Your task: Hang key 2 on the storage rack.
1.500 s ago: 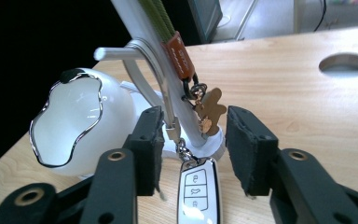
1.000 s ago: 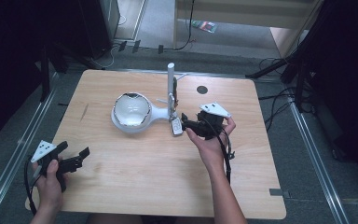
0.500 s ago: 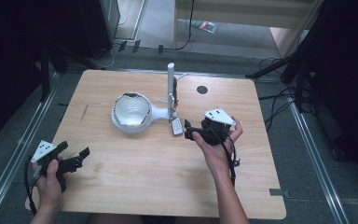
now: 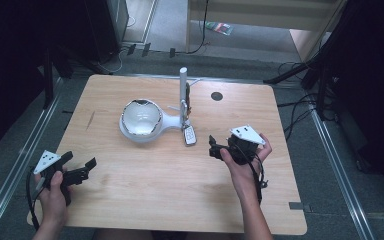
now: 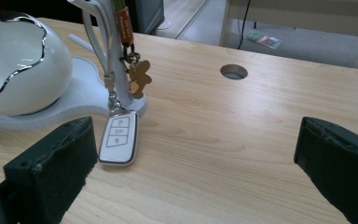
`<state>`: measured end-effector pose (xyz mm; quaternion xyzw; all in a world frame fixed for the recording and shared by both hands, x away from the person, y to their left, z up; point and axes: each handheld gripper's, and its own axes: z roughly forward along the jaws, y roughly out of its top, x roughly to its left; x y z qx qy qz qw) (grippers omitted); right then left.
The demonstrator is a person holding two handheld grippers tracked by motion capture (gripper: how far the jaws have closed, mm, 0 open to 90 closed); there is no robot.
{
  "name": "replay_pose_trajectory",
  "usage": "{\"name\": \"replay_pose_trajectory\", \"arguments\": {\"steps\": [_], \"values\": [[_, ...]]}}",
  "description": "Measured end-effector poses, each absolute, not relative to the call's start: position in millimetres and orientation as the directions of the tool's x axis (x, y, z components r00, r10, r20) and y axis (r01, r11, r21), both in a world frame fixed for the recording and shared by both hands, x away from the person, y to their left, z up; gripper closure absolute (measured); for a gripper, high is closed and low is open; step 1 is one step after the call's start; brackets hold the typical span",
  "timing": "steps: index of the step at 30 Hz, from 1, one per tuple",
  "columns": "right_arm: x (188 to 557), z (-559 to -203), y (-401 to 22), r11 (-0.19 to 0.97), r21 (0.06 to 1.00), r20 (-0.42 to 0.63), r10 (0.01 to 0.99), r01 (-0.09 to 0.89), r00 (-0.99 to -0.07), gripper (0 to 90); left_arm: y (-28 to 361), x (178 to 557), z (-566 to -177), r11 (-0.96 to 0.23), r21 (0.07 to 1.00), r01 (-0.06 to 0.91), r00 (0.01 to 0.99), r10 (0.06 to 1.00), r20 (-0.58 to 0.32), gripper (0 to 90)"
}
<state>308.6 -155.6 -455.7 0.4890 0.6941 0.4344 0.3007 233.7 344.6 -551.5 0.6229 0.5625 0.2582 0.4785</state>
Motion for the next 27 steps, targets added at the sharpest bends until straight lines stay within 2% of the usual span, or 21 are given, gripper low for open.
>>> {"name": "replay_pose_trajectory", "arguments": {"steps": [27], "values": [[281.5,-480.4,-220.3,0.104,0.882,0.015,0.969,0.46,-0.247,0.0,344.3,233.6,-551.4,0.086,0.886,0.455,0.234,0.949,-0.212,1.7]]}}
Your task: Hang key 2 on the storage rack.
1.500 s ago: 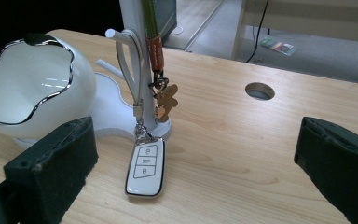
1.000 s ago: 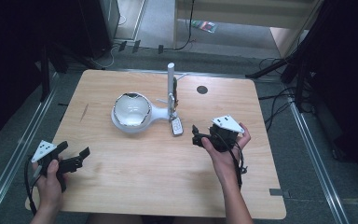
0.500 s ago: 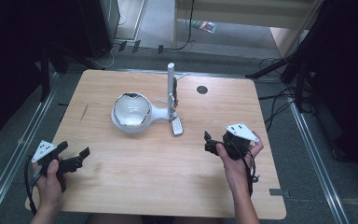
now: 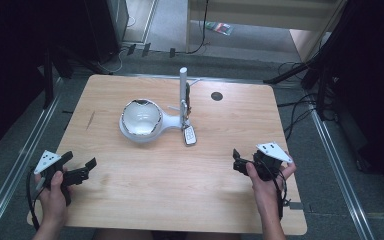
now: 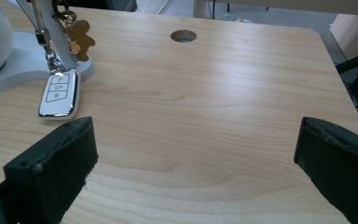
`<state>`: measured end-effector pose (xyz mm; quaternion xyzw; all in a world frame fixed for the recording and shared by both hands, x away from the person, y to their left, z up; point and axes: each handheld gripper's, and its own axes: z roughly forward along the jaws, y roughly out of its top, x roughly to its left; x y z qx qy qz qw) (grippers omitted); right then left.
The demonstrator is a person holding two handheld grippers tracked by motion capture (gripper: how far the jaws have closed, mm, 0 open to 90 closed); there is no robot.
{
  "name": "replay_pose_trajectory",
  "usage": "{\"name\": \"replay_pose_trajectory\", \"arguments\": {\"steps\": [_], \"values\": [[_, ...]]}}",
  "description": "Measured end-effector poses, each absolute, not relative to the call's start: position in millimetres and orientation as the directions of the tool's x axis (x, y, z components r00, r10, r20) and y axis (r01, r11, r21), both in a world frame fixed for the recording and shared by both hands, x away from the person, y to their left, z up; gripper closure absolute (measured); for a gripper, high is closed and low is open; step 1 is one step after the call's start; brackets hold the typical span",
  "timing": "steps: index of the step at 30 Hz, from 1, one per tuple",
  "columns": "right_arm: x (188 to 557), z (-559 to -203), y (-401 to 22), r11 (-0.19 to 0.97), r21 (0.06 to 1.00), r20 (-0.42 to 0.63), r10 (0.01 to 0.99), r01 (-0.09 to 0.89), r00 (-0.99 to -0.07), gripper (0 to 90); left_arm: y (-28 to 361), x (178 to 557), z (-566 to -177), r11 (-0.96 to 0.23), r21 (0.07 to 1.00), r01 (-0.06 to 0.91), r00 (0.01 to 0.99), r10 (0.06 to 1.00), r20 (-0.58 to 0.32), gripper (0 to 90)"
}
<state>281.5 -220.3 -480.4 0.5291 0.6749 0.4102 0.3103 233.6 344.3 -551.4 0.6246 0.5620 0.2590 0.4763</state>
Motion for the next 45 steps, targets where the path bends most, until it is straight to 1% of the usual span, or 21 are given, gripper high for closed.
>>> {"name": "replay_pose_trajectory", "arguments": {"steps": [6,15,28,45], "values": [[276.0,-487.2,-233.0,0.095,0.876,0.016,0.974,0.473,-0.225,0.0,344.2,233.5,-551.4,0.087,0.886,0.455,0.233,0.949,-0.213,1.7],[263.1,-494.0,-255.7,0.072,0.889,0.019,0.981,0.453,-0.194,0.0,344.2,233.5,-551.3,0.085,0.887,0.455,0.234,0.949,-0.211,1.7],[240.3,-506.2,-294.9,0.005,0.885,0.061,0.99,0.465,-0.127,0.0,344.1,233.4,-551.3,0.084,0.887,0.454,0.235,0.949,-0.21,1.7],[220.3,-524.9,-327.7,0.011,0.869,0.044,0.994,0.494,-0.099,0.0,344.0,233.3,-551.2,0.08,0.887,0.454,0.237,0.949,-0.207,1.7]]}}
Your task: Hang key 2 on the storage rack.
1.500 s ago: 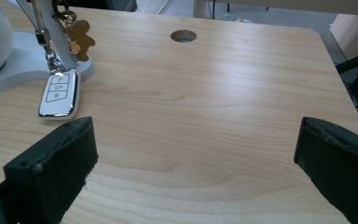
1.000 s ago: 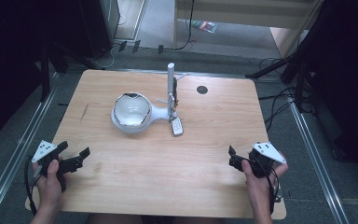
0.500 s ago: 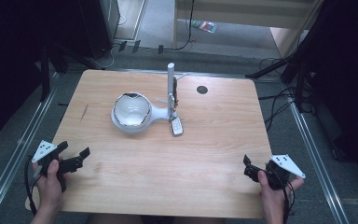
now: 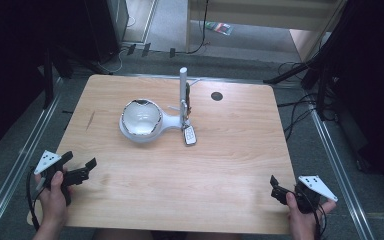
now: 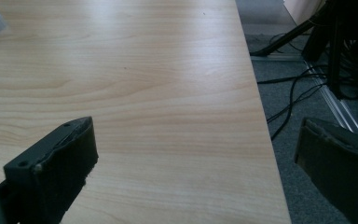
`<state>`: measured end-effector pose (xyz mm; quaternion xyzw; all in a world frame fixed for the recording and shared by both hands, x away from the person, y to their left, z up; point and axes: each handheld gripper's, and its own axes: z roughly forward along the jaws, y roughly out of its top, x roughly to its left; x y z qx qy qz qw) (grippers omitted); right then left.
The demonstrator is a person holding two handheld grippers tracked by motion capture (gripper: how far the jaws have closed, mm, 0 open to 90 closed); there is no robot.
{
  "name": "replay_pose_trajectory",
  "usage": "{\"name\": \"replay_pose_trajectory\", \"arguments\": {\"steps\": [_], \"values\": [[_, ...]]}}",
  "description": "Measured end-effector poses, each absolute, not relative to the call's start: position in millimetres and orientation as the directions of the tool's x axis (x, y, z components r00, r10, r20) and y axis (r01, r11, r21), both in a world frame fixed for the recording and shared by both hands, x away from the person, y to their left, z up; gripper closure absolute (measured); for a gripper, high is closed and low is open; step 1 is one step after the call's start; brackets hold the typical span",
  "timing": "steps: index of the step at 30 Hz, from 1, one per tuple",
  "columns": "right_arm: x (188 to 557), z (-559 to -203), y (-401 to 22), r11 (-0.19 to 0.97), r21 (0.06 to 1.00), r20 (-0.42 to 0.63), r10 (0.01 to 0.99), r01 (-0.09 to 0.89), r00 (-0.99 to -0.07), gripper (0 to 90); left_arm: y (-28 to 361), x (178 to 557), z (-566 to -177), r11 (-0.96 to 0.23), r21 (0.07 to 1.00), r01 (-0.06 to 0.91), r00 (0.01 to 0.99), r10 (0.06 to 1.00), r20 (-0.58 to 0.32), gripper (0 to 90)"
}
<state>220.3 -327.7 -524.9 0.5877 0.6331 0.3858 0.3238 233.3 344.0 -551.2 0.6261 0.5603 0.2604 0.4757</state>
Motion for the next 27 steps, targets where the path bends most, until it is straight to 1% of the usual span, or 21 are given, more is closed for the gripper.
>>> {"name": "replay_pose_trajectory", "arguments": {"steps": [5,10,13,17,21,27], "values": [[215.2,-531.8,-334.6,0.017,0.862,0.04,0.994,0.506,-0.101,0.0,344.1,233.4,-551.5,0.087,0.889,0.45,0.236,0.948,-0.212,1.7],[209.8,-537.7,-341.8,0.0,0.865,0.064,0.992,0.502,-0.109,0.0,344.1,233.4,-551.4,0.084,0.888,0.452,0.238,0.948,-0.211,1.7],[207.5,-541.2,-343.6,-0.025,0.866,0.095,0.989,0.499,-0.114,0.0,344.0,233.1,-551.4,0.082,0.887,0.454,0.242,0.947,-0.211,1.7],[206.4,-542.4,-343.3,-0.022,0.876,0.093,0.988,0.482,-0.124,0.0,343.7,233.1,-551.4,0.079,0.887,0.455,0.243,0.947,-0.209,1.7],[207.6,-543.8,-339.0,0.014,0.872,0.06,0.989,0.489,-0.136,0.0,343.9,233.5,-551.4,0.079,0.886,0.457,0.242,0.947,-0.209,1.7],[208.5,-544.5,-341.1,-0.014,0.867,0.09,0.987,0.498,-0.13,0.0,344.1,233.8,-551.5,0.079,0.886,0.458,0.24,0.948,-0.208,1.7]]}}
